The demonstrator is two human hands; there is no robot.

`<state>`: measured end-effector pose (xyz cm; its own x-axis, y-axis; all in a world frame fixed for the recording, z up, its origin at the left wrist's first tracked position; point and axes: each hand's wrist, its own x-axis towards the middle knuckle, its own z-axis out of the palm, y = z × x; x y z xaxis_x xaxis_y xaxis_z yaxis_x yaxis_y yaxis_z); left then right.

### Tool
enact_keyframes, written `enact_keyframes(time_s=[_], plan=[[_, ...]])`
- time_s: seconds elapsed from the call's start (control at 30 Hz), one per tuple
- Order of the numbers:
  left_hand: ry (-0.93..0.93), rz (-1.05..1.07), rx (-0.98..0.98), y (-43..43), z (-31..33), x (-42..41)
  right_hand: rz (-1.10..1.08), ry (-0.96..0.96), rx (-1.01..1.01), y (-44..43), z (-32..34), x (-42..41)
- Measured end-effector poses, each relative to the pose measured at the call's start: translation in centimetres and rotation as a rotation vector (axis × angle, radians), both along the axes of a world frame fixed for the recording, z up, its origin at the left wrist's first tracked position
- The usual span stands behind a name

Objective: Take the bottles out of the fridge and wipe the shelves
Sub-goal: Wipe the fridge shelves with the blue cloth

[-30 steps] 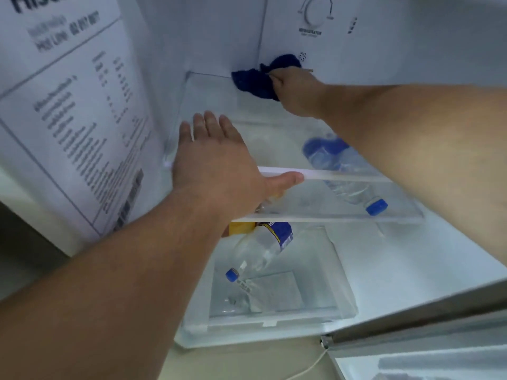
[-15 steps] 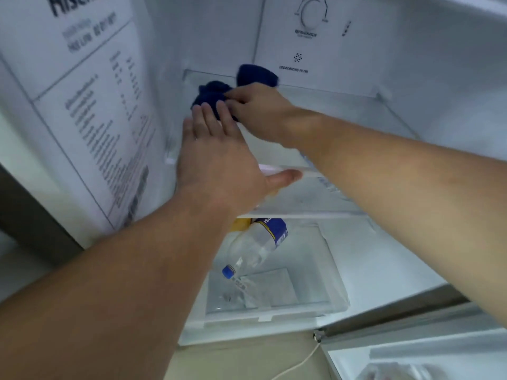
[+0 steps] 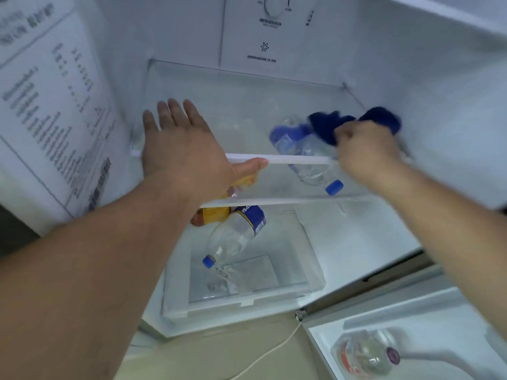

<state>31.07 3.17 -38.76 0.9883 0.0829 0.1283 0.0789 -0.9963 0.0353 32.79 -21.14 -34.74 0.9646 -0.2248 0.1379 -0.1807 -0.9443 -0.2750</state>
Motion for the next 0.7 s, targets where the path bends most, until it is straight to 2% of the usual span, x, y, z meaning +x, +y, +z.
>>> enact_keyframes(time_s=[0.07, 0.13, 0.27, 0.33, 0.43, 0.5, 0.53, 0.6, 0.7], plan=[[-0.032, -0.001, 0.000, 0.2, -0.2, 0.1, 0.273, -0.077, 0.098, 6.0, -1.0, -2.0], [-0.048, -0.007, 0.001, 0.3, -0.3, 0.1, 0.499, -0.042, 0.133, 11.3, -1.2, -0.8], [-0.037, 0.024, -0.024, 0.3, -0.2, 0.0, 0.748, 0.072, 0.083, 14.2, 0.7, 4.8], [-0.028, 0.022, 0.017, 0.2, -0.1, 0.0, 0.703, 0.105, 0.031, 11.5, 0.9, 7.6], [0.000, 0.020, 0.037, 0.0, 0.1, -0.1, 0.325, 0.107, -0.181, 2.9, 0.6, 9.5], [0.008, 0.018, 0.034, 0.0, 0.1, -0.1, 0.073, 0.159, -0.398, -2.7, 0.9, 7.6], [0.017, 0.016, 0.034, 0.0, 0.2, 0.0, 0.000, 0.177, -0.440, -4.3, 0.9, 5.8], [0.034, 0.017, 0.037, 0.1, 0.2, 0.0, -0.050, 0.189, -0.350, -4.3, 0.6, 2.1], [0.030, 0.015, 0.030, 0.1, 0.1, 0.0, 0.060, -0.030, -0.129, 0.2, -0.3, -1.0]])
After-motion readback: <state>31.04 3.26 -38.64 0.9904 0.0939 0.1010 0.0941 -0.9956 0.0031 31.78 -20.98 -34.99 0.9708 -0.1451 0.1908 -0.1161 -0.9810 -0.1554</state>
